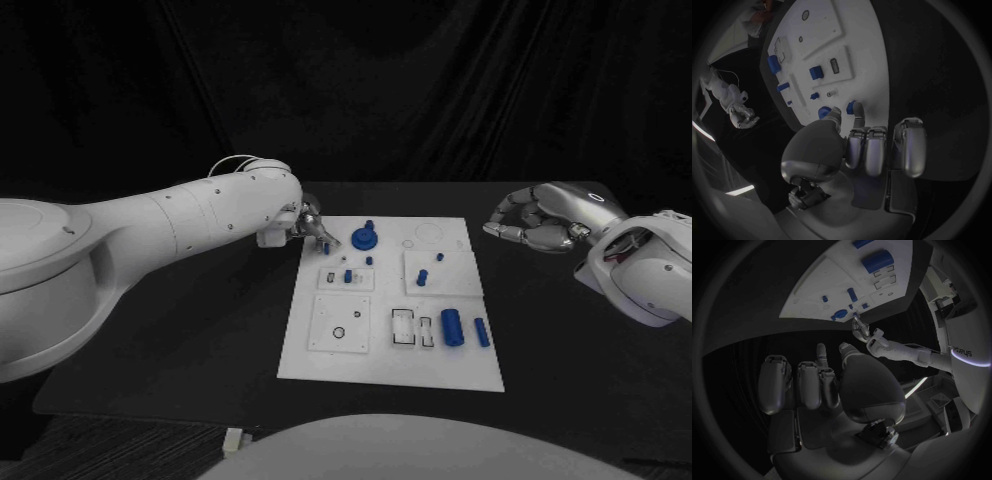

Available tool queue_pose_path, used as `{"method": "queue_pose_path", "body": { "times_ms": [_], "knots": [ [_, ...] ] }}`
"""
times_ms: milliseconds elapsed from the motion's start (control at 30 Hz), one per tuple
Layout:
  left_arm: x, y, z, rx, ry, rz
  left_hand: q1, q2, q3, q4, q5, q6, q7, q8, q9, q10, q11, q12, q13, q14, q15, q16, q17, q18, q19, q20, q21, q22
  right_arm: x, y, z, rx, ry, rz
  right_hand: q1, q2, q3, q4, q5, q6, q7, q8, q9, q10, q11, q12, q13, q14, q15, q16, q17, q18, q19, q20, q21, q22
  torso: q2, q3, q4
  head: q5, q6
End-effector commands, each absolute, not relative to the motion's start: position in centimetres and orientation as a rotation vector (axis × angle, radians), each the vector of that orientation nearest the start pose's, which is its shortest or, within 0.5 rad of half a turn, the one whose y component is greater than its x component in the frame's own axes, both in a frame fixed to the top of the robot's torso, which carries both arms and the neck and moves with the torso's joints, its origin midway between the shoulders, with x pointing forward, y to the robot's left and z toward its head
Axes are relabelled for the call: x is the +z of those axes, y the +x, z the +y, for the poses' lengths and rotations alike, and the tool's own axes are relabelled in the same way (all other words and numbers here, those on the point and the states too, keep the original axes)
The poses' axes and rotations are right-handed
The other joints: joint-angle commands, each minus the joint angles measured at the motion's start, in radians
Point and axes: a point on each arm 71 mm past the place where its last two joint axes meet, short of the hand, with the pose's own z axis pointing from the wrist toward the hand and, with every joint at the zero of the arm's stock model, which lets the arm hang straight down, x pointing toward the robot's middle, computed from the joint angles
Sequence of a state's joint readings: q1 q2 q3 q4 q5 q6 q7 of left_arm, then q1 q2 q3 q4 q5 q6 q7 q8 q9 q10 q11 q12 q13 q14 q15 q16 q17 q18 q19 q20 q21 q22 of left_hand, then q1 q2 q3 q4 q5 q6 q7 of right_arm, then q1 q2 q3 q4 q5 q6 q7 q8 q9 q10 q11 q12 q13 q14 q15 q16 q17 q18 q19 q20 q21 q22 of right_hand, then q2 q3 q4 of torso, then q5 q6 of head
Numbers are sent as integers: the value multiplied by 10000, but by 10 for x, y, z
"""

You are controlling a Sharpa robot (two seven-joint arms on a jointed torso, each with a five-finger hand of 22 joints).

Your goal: Assemble the parts on the task board

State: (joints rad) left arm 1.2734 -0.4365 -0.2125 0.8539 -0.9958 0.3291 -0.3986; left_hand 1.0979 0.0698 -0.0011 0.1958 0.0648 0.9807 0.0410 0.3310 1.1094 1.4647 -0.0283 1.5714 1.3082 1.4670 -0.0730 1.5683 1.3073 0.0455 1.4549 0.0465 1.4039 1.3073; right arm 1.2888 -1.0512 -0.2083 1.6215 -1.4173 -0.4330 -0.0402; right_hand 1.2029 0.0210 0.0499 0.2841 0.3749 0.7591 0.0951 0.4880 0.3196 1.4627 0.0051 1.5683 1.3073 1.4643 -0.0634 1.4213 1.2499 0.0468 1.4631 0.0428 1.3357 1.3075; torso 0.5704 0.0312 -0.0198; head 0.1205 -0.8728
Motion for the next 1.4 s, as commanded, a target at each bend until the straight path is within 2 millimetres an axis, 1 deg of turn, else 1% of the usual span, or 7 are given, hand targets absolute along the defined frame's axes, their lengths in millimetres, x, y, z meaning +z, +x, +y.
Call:
{"method": "queue_pose_path", "body": {
  "times_ms": [33, 433, 867, 933, 1000, 1133, 1400],
  "knots": [
    [-270, 563, 204, -2263, -1762, 24846, 19, 141, 24, -6, 83, -73, 32, 39, 11, 1061, 81, -6, 2626, 1038, 88, 25, 2635, 22, -40, 15, -63, 1799, -188, 453, -274, 5675, -1195, 16421, 54, -11, -53, 6, 55, 56, -7, -3, -15, 1081, 62, 25, 2635, 517, 50, -35, 16, 91, 193, 72, -49, 1889, 1, 1, 1, 2, 2],
    [-271, 563, 205, -2263, -1793, 24854, 194, 217, 133, -142, 717, -162, 32, 16, 23, 1061, 86, -6, 2626, 1038, 100, 25, 2635, 27, -62, 36, -99, 1823, -188, 453, -275, 5668, -1187, 16422, 54, -11, -53, 6, 55, 56, -7, -3, -15, 1081, 62, 25, 2635, 517, 50, -35, 16, 91, 193, 72, -49, 1889, 1, 5, 4, -50, 2],
    [-271, 563, 205, -2327, -1811, 24796, 639, 216, 662, -540, 2341, -264, -25, -76, -39, 1061, 39, -6, 2626, 1038, 63, 25, 2635, 31, -63, 4, -141, 1878, -188, 453, -275, 5663, -1183, 16423, 59, -7, -56, 5, 59, 65, -9, -1, -18, 1081, 62, 25, 2635, 515, 49, -41, 3, 89, 195, 72, -45, 1891, 2, 4, 4, -58, 2],
    [-271, 564, 205, -2351, -1811, 24786, 776, 197, 931, -680, 2448, -296, -39, -108, -64, 1061, 25, -6, 2626, 1038, 54, 25, 2635, 36, -71, -8, -164, 1884, -188, 453, -275, 5661, -1182, 16425, 59, -7, -56, 5, 59, 65, -9, -1, -18, 1081, 62, 25, 2635, 515, 49, -41, 3, 89, 195, 72, -45, 1891, 2, 2, 3, -47, 2],
    [-271, 564, 206, -2392, -1807, 24773, 858, 75, 1392, -856, 3068, -342, -36, -157, -102, 1061, 22, -6, 2626, 1038, 46, 25, 2635, 38, -78, -16, -190, 1899, -188, 453, -275, 5658, -1181, 16429, 59, -7, -56, 5, 59, 65, -9, -1, -18, 1081, 62, 25, 2635, 515, 49, -41, 3, 89, 195, 72, -45, 1891, 1, 2, 3, -45, 2],
    [-271, 564, 206, -2498, -1793, 24736, 844, -141, 2200, -1074, 3725, -379, -18, -182, -119, 1061, 32, -6, 2626, 1038, 61, 25, 2635, 41, -78, -27, -211, 1926, -188, 453, -275, 5651, -1181, 16440, 68, -2, -55, 1, 65, 69, -10, 0, -19, 1081, 62, 25, 2635, 515, 49, -42, 1, 91, 193, 72, -52, 1889, 0, 1, 4, -55, 2],
    [-271, 564, 206, -2634, -1742, 24738, 372, -802, 4689, -1713, 4262, -439, 74, -38, 64, 1061, 91, -6, 2626, 1038, 95, 25, 2635, 45, -89, 17, -280, 1968, -189, 454, -274, 5655, -1202, 16474, 79, 10, -48, -3, 76, 76, -12, 2, -20, 1081, 62, 25, 2635, 514, 49, -45, -7, 90, 194, 72, -49, 1890, 0, 3, 4, -28, 2]
  ]
}}
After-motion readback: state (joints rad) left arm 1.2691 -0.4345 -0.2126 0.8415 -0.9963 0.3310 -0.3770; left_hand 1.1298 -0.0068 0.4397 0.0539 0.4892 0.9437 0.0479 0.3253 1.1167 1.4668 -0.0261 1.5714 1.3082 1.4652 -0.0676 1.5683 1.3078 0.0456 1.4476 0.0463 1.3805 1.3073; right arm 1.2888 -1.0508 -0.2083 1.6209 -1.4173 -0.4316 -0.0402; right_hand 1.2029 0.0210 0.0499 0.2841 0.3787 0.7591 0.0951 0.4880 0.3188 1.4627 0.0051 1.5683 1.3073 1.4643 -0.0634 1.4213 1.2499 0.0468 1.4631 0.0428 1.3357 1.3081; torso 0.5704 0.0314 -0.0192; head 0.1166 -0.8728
